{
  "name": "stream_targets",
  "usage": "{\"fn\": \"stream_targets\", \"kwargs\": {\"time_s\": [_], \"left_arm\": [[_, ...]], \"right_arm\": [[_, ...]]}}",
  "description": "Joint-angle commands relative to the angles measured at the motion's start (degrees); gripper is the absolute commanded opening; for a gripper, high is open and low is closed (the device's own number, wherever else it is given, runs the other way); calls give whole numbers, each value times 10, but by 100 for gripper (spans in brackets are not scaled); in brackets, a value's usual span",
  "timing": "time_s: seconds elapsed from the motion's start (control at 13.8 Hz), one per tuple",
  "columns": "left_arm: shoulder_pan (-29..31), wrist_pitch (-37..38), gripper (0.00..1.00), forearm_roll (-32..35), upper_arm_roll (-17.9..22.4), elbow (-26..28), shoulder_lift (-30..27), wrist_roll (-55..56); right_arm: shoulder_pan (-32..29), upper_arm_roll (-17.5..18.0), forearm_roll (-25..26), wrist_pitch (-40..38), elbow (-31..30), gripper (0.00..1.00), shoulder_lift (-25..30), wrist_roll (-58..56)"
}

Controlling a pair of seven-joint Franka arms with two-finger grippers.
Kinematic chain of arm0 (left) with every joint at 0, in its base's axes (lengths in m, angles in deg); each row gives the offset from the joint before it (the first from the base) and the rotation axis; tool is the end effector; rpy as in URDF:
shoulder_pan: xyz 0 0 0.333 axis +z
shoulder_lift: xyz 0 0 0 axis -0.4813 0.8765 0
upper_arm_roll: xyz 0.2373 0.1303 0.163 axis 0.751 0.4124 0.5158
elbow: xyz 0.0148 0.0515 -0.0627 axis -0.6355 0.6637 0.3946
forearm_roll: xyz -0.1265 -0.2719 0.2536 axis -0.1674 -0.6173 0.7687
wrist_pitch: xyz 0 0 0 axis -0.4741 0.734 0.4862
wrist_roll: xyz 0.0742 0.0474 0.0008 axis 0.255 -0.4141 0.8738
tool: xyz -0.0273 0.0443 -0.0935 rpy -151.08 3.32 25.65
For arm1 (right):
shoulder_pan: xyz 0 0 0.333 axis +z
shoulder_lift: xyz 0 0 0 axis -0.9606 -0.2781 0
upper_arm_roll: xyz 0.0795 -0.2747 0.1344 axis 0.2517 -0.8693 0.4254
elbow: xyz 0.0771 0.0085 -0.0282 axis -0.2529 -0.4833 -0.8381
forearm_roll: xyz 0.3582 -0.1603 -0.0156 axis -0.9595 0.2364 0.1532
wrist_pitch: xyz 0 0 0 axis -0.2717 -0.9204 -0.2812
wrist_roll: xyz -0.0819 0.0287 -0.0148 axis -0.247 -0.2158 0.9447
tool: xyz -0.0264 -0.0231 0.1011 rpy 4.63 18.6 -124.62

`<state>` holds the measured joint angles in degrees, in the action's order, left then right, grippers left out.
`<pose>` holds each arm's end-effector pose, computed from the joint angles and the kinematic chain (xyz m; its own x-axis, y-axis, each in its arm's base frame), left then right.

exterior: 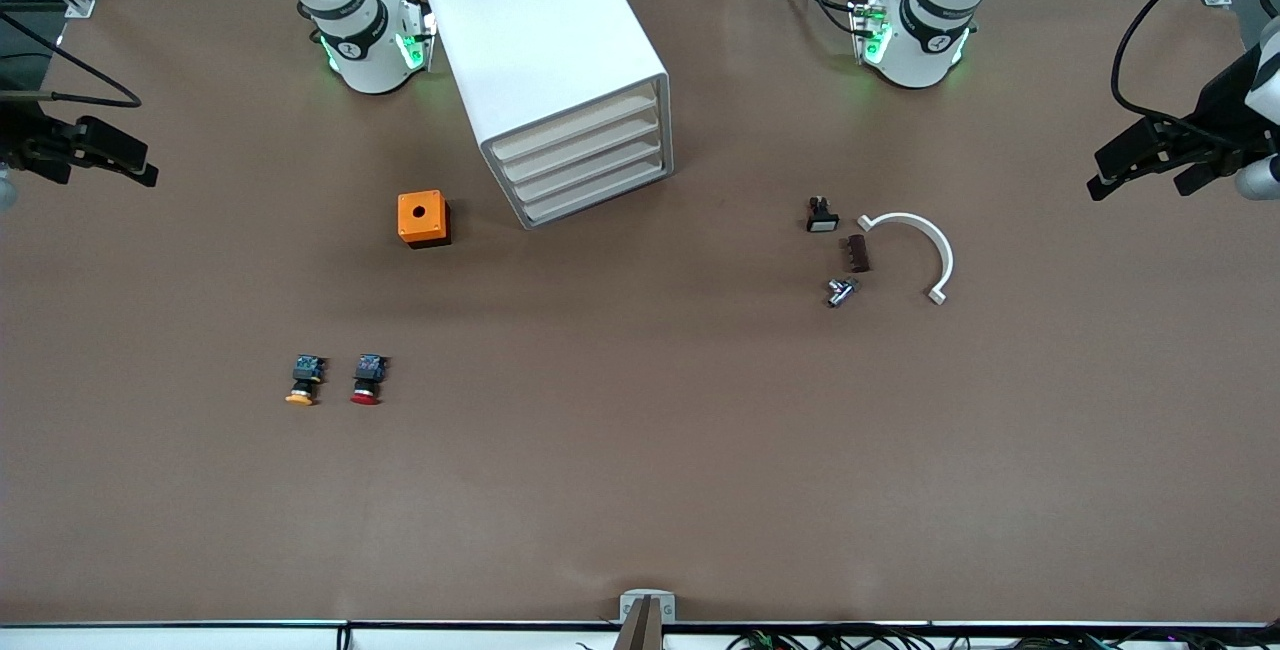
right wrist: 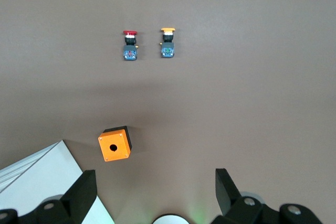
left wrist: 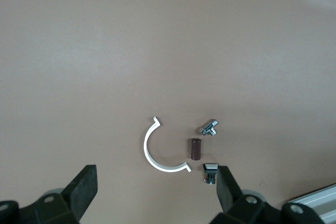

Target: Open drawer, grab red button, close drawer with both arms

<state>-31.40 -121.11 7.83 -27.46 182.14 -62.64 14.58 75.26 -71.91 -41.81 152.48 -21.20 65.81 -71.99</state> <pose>0.5393 -0.0314 0.6399 0.9955 0.0733 0.0608 0.0690 -0.9952 0.0697 0.5334 -0.0246 0.6321 0.9931 -0.0547 -0.1042 -0.0557 -0.9984 -0.0061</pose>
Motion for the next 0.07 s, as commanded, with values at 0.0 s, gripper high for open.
{"fn": "stream_targets", "kwargs": {"time_s": [0.0], "left_arm": [[-1,10,100,14,-2,-12,4,3]], "right_arm": [[-4,2,-6,-26,16,100,3,1]]}}
